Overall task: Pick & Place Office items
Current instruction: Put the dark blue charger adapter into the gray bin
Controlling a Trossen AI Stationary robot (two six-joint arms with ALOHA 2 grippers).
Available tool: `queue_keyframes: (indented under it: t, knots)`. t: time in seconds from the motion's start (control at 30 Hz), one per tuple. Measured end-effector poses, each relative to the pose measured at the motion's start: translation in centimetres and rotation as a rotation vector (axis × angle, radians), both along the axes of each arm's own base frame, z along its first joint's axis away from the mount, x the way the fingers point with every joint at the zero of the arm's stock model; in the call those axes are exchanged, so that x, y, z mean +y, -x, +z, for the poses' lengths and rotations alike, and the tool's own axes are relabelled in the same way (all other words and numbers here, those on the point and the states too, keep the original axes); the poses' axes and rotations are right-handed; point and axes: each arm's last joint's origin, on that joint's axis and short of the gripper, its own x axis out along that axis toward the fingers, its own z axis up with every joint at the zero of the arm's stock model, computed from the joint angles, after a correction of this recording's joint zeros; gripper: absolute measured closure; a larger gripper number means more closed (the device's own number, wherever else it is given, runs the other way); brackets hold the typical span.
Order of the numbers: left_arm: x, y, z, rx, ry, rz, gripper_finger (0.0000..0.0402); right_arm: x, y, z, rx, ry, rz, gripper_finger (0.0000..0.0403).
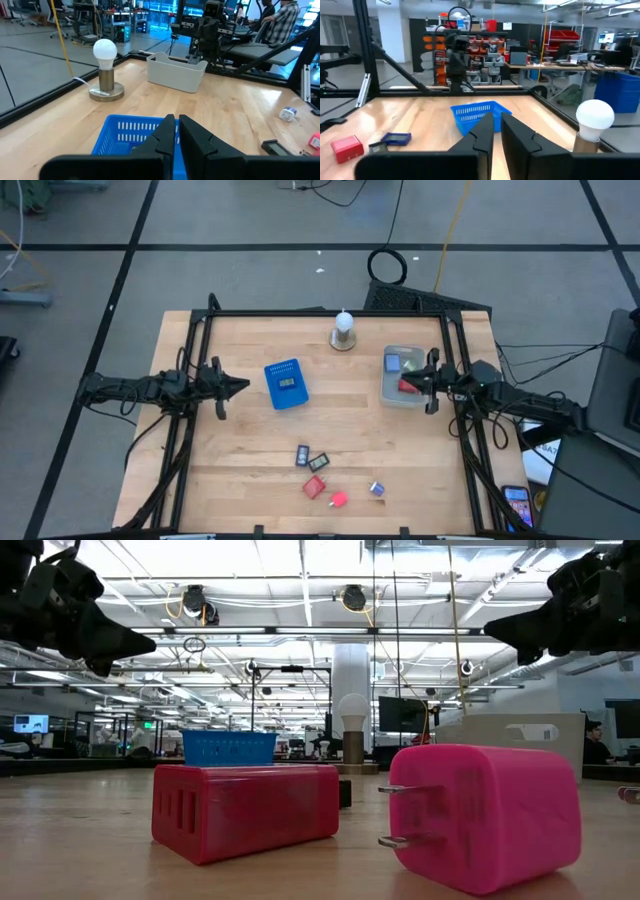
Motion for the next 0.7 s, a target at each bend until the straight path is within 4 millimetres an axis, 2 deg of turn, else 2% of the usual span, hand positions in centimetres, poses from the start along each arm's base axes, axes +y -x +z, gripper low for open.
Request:
queue_keyframes:
  t: [0.43,0.7]
  knots:
    - [0.0,0.0,0.0,0.007,-0.035,-0.003,0.0378,0.0,0.04,0.4,-0.041,0.011,-0.004,0.0401]
    - [0.0,0.0,0.0,0.012,-0.058,-0.006,0.0378,0.0,0.04,0.35,-0.036,0.01,-0.004,0.0399]
